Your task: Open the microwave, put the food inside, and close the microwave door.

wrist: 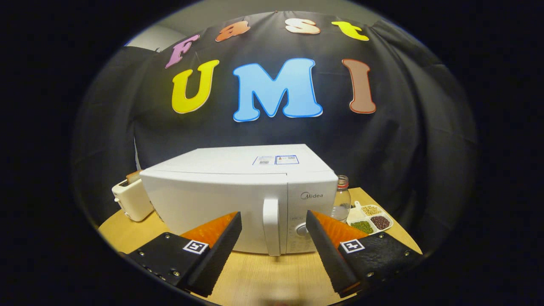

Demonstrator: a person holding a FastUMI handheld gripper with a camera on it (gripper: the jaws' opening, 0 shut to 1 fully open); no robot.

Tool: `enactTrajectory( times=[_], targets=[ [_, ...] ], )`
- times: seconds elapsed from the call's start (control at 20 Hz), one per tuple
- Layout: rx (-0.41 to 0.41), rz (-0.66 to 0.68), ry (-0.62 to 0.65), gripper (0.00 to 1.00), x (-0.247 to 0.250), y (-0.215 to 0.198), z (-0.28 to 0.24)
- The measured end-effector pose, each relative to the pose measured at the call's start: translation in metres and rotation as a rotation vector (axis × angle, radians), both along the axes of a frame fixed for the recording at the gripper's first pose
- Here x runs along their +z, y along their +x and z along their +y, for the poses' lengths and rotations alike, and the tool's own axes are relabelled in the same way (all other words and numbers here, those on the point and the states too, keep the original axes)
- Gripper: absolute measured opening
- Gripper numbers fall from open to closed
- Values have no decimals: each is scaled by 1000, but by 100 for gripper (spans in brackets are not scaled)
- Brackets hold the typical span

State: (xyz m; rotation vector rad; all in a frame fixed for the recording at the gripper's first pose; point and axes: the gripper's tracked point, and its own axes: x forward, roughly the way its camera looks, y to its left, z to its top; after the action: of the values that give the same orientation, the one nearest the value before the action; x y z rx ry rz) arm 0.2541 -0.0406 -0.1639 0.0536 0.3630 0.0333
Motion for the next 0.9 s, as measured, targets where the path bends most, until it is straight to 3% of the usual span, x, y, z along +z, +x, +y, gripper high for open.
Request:
enactTrajectory(
  times=[0.25,0.4,0.45,0.5,0.65,0.7,0.85,0.9],
  targets=[
    [20,78,7,97,-38,18,2],
    [24,111,5,86,-55,27,4],
    [32,117,9,76,-58,28,5],
    [32,125,-2,50,-60,29,6],
    [56,124,-27,47,-67,35,9],
    [60,135,-49,29,-66,30,10],
    [73,143,-62,24,-65,30,11],
    [79,149,-73,14,-64,27,11]
  ],
)
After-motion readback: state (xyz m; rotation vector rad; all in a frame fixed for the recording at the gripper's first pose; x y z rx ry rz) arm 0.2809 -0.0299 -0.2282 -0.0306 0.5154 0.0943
